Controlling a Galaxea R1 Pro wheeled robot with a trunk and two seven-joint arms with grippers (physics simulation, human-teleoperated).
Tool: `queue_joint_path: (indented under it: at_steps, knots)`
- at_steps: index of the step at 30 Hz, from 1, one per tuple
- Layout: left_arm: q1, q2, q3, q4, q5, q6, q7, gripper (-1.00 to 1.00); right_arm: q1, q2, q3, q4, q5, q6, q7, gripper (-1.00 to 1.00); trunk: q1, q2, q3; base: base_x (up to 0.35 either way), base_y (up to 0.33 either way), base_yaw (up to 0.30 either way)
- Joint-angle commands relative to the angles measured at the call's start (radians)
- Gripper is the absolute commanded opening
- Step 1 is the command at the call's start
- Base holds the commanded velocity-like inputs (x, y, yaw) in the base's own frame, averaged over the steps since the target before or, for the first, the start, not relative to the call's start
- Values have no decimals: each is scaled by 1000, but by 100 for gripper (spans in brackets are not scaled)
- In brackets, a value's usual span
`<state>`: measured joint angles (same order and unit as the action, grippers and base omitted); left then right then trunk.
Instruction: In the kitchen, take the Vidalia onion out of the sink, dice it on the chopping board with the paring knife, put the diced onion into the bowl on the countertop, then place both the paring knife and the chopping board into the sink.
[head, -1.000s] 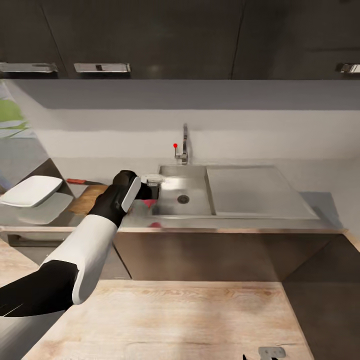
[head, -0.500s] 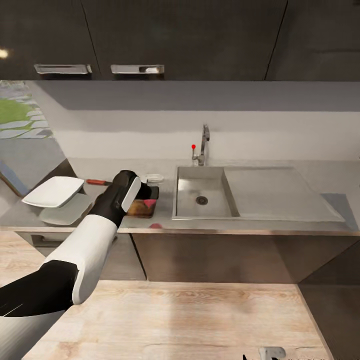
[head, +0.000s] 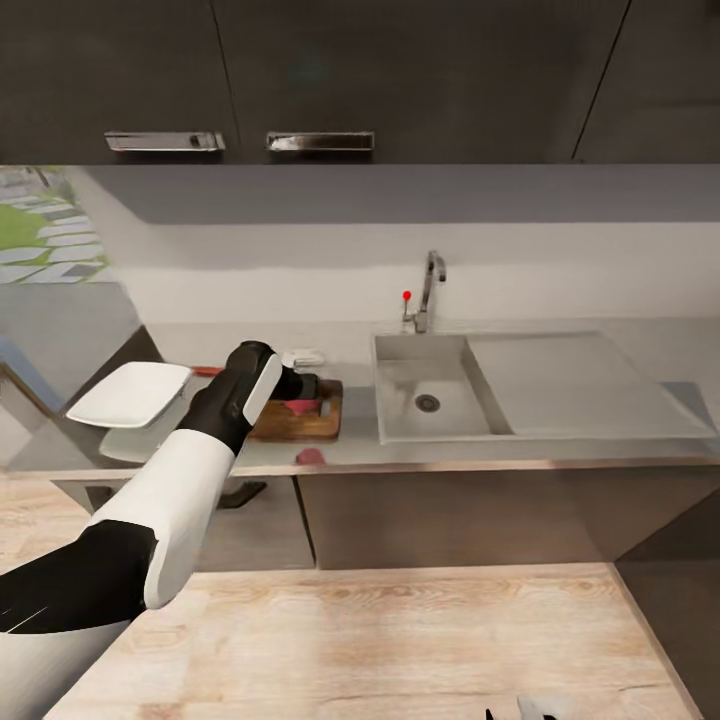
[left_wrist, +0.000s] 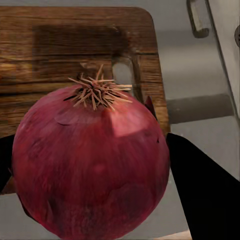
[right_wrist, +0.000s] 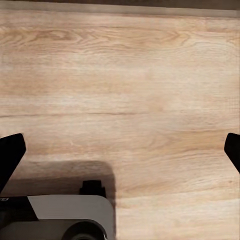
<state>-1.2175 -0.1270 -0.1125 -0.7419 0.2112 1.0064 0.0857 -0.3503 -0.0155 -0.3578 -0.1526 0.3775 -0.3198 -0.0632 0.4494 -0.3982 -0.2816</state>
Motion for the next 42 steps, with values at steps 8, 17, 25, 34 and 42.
queue_joint_path:
  at_steps: [8,17,25,34,42]
  knots:
    - [3,0,-4,3,10,3,8,-100,-1,0,-6,1,11,-4,-6,100,1,-2,-2,23,329,0]
    - [5,-1,-5,4,10,3,8,-100,-1,0,-7,1,11,-4,-6,100,1,-2,-12,146,104,0]
    - [6,-3,-7,10,10,3,8,-100,-1,0,-7,1,11,-4,-6,100,1,-2,-24,5,1,0]
    - [6,-5,-7,19,10,3,8,-100,-1,0,-7,1,11,-4,-6,100,1,-2,-38,16,3,0]
    - [6,-5,-7,19,10,3,8,-100,-1,0,-7,1,11,-4,-6,100,1,-2,-51,126,56,0]
